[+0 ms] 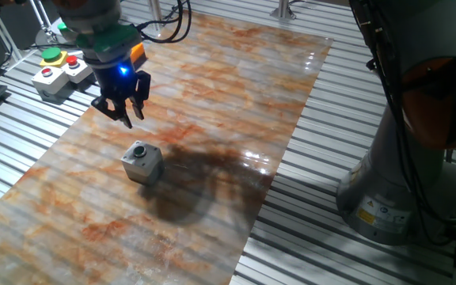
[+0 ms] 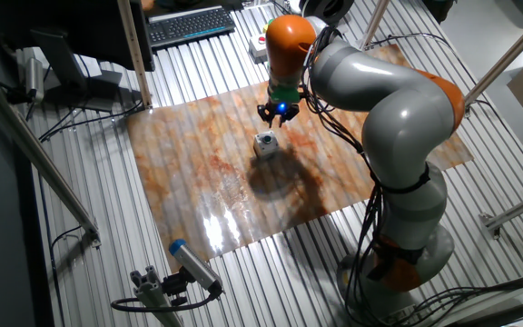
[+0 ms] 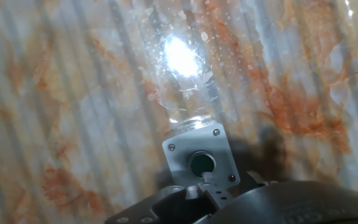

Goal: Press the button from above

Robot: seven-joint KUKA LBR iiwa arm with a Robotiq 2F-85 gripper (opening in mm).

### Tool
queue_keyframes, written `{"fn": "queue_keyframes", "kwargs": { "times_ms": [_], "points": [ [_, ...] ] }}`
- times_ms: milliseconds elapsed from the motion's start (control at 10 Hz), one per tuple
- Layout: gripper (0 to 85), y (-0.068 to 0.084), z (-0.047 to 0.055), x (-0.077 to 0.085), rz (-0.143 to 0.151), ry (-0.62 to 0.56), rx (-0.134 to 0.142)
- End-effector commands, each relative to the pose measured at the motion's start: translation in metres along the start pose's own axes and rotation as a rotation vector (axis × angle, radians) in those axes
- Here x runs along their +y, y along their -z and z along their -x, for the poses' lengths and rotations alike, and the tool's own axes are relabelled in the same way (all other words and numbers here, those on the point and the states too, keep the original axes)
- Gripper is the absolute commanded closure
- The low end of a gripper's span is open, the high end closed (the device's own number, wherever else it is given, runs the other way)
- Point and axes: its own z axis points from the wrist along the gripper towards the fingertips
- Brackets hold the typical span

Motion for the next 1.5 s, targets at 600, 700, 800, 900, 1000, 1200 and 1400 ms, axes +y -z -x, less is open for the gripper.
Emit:
{"fn": "queue_keyframes", "kwargs": {
  "times_ms": [600, 700, 800, 900, 1000, 1200, 1400],
  "points": [
    [68.0, 0.007, 0.004, -0.010, 0.006, 0.002, 0.012],
    [68.0, 0.007, 0.004, -0.010, 0.006, 0.002, 0.012],
    [68.0, 0.008, 0.004, -0.012, 0.000, 0.003, 0.011],
    [68.0, 0.008, 0.005, -0.017, 0.005, 0.013, 0.011],
    [68.0, 0.008, 0.006, -0.024, 0.006, 0.026, 0.006],
    [68.0, 0.012, 0.007, -0.029, -0.006, 0.036, -0.002],
    [68.0, 0.015, 0.009, -0.035, -0.006, 0.046, -0.005]
  ]
}}
